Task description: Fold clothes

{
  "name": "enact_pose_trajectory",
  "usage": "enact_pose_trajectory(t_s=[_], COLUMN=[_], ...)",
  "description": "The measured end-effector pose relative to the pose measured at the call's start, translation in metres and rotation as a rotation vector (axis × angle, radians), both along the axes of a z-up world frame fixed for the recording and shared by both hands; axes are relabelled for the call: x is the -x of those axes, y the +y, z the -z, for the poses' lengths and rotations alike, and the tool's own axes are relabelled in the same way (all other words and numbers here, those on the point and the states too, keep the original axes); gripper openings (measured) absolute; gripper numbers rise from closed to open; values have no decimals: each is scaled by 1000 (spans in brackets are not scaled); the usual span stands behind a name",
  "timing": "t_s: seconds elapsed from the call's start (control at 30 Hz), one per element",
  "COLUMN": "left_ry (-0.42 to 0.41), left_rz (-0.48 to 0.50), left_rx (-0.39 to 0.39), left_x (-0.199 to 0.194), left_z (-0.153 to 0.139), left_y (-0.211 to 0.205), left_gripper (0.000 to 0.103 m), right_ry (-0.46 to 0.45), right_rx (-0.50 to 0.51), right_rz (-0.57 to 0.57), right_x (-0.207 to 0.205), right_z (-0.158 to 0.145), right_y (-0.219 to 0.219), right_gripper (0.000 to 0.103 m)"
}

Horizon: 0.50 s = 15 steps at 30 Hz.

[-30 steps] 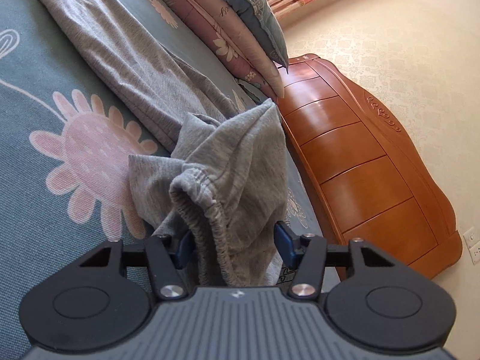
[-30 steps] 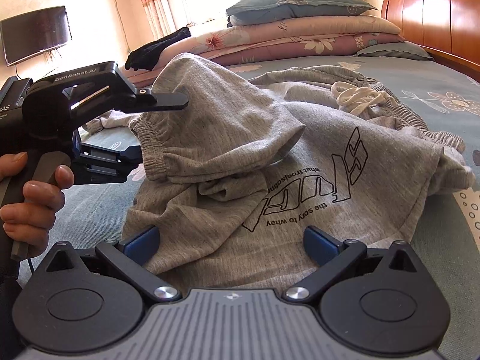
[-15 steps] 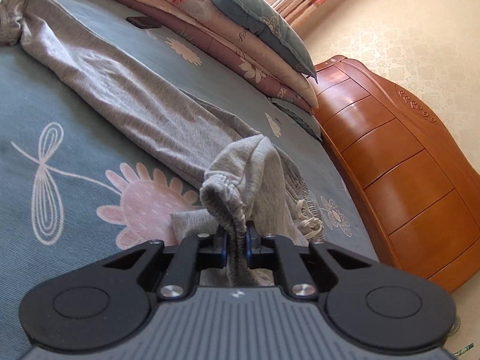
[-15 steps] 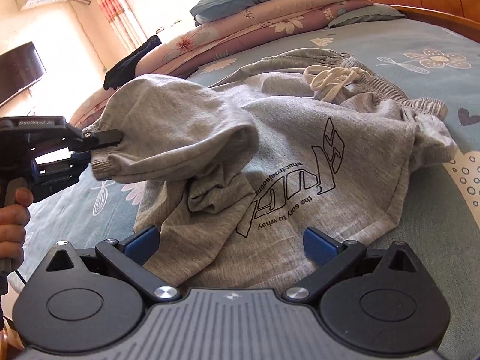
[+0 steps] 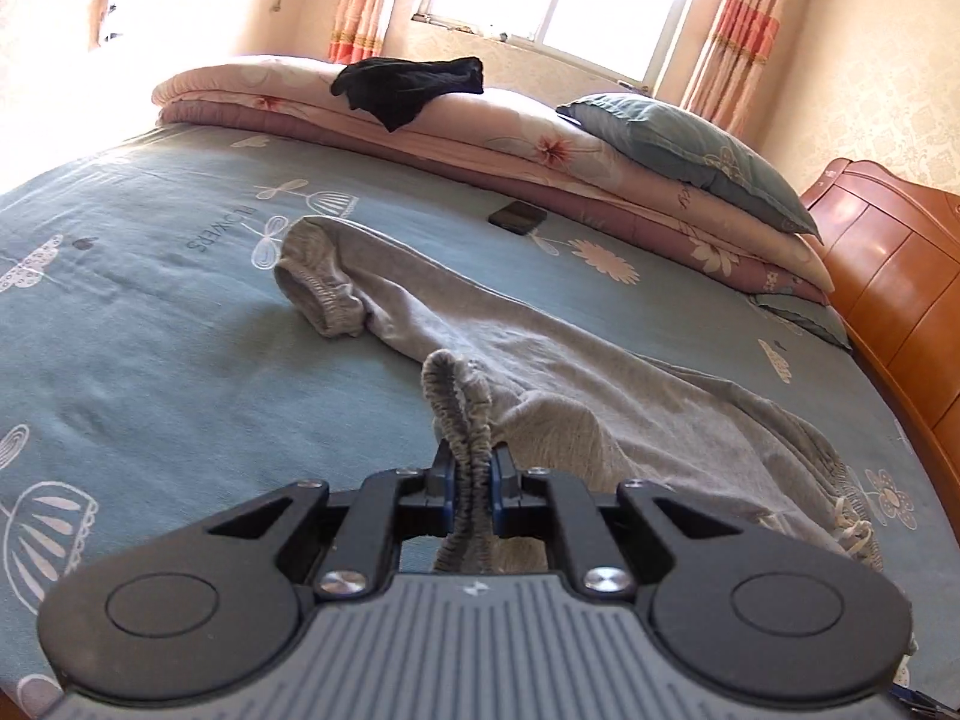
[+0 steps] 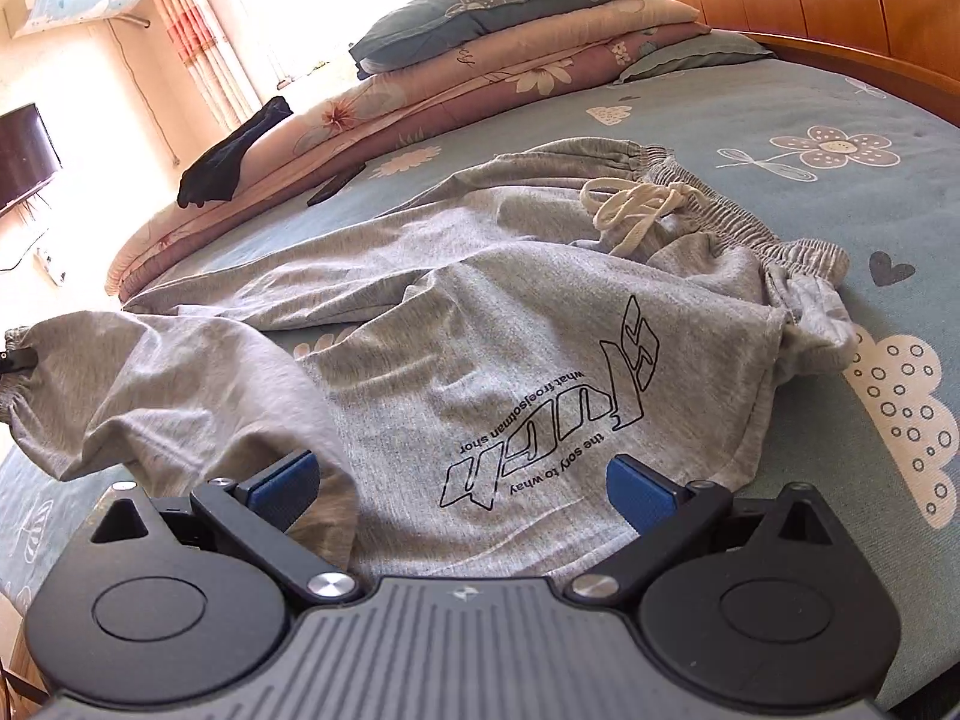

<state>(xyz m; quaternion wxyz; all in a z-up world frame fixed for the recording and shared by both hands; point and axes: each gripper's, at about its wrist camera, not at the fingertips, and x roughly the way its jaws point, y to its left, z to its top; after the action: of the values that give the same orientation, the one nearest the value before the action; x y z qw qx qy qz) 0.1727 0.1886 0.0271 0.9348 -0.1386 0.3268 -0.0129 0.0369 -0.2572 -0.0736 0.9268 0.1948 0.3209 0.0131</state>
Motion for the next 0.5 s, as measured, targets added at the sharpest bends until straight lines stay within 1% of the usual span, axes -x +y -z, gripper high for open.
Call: enact_pose_trajectory(t_s=[0.17,0.27,0.37,0.5], left_ry=[78,106,117,104], left_rz=[-123,-168,-222,-256], left_rx=[-9,25,33,63], left_x=[-2,-1,4,14], left_z=[13,20,23,16], left_y=[49,74,96,121], left_gripper=[8,8,8,8], right_ry=[-7,-11,-8,-7], right_rx=[30,44,53,45], right_rz=[-13,-16,-14,-8], right_x=[2,2,2,2], right_z=[-10,-15,-19,-21], right_y=[11,16,19,21], right_gripper=[103,103,103,103])
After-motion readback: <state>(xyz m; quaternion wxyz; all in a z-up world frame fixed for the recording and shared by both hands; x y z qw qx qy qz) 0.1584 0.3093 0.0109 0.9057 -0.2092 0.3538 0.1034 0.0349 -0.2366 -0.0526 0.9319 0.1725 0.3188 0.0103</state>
